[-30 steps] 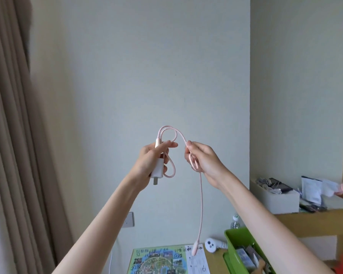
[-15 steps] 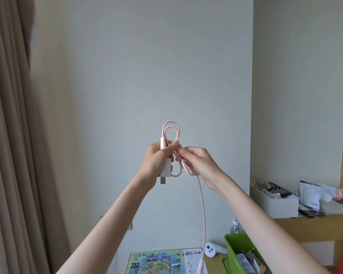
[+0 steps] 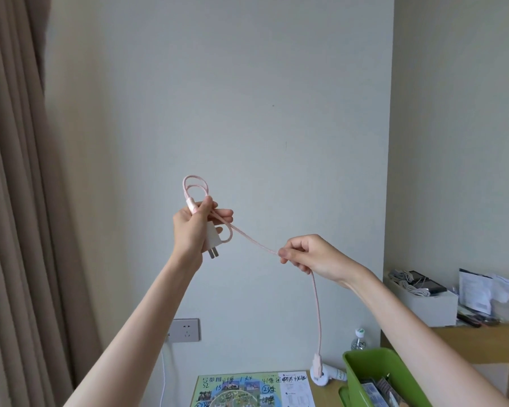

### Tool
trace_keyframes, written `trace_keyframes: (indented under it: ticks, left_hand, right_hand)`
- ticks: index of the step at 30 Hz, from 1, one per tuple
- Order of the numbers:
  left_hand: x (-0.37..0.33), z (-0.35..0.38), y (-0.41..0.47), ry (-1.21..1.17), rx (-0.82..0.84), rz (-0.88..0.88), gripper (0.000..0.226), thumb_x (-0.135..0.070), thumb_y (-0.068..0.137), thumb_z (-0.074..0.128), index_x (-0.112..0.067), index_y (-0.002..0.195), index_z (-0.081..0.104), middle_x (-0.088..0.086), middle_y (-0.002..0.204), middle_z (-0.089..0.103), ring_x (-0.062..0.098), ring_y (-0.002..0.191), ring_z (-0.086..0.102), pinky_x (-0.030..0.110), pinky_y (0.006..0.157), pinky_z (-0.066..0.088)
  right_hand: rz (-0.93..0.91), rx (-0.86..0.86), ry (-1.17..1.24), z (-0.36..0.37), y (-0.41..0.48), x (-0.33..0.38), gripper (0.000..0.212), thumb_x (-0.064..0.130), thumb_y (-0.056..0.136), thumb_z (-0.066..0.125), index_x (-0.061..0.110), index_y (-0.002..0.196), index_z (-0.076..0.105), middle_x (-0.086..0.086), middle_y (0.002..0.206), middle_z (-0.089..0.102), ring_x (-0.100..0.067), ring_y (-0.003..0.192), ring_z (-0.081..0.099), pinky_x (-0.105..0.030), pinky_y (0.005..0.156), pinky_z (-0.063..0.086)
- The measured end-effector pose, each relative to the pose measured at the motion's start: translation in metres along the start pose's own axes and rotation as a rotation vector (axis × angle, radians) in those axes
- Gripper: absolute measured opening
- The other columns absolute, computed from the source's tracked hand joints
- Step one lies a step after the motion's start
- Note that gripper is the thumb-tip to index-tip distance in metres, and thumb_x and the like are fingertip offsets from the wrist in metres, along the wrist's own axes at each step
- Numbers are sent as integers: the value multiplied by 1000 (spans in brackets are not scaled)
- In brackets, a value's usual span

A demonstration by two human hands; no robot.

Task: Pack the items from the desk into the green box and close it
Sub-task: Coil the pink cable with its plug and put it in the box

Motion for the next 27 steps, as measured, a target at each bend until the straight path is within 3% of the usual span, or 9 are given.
trace_keyframes:
  ticks: [3, 7, 13, 16, 19, 21, 24, 27]
  left_hand:
    - [9, 1, 6, 90, 93, -49, 19, -23, 98, 54, -9, 85, 59, 2, 61, 69, 17, 56, 67, 21, 49, 49]
    - [29, 9, 6, 372, 249, -118, 21, -24, 96, 57, -8, 85, 63, -3, 53, 60, 11, 47, 57, 19, 46, 43]
    - [55, 33, -9, 506, 504, -207, 22, -26, 96, 57, -9, 85, 65, 1, 59, 57, 15, 47, 54, 20, 48, 45]
    - [59, 47, -19, 500, 594, -210, 32, -41, 95, 57, -12, 85, 65, 0, 60, 57, 14, 48, 54, 18, 47, 44]
    - [62, 58, -26, 479, 654, -247, 57, -65, 88, 50, -11, 90, 65, -1, 59, 56, 15, 51, 53, 19, 48, 44]
    - [65, 64, -30, 502, 706, -251, 62, -70, 83, 53, -10, 92, 66, -2, 60, 56, 15, 53, 54, 20, 49, 44]
    - [74, 70, -36, 543, 758, -244, 47, -59, 82, 66, -13, 86, 64, -4, 60, 56, 14, 52, 54, 20, 48, 43]
    - [82, 71, -35, 519, 725, -270, 26, -38, 86, 67, -12, 84, 63, -3, 57, 57, 14, 49, 54, 19, 46, 41]
  right_hand:
    - [0, -92, 42, -3, 8, -9, 19, 22, 93, 63, 11, 78, 65, 11, 57, 50, -7, 53, 43, -16, 51, 38]
    - [-60, -201, 98, -8, 15, -8, 16, 20, 94, 61, 9, 83, 65, -2, 73, 52, -10, 57, 43, -18, 53, 38]
    - [-152, -217, 186, -5, 23, 2, 20, 22, 95, 61, 8, 81, 62, 1, 60, 54, -10, 42, 42, -16, 43, 32]
    - [-170, -214, 165, -5, 26, 1, 25, 23, 94, 62, 0, 84, 62, -6, 56, 59, -12, 35, 39, -18, 40, 32]
    - [-174, -249, 175, -11, 26, -2, 27, 28, 92, 65, 3, 80, 63, -7, 53, 57, -13, 35, 37, -21, 41, 31]
    - [-171, -254, 178, -13, 25, -4, 26, 28, 90, 67, 6, 77, 64, -7, 52, 57, -14, 36, 37, -21, 41, 31]
    - [-155, -226, 183, -12, 27, -5, 26, 24, 85, 73, 1, 78, 64, -7, 50, 56, -10, 36, 41, -19, 39, 31]
    - [-119, -202, 173, -14, 26, -8, 26, 28, 83, 75, 7, 80, 59, 1, 50, 52, -7, 41, 41, -18, 40, 30]
Point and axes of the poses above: each hand's wrist, its own y-axis towards the middle knuckle, its own z-axis out of the palm, x = y × z, the point moved 5 cm from there along y, towards the middle knuckle
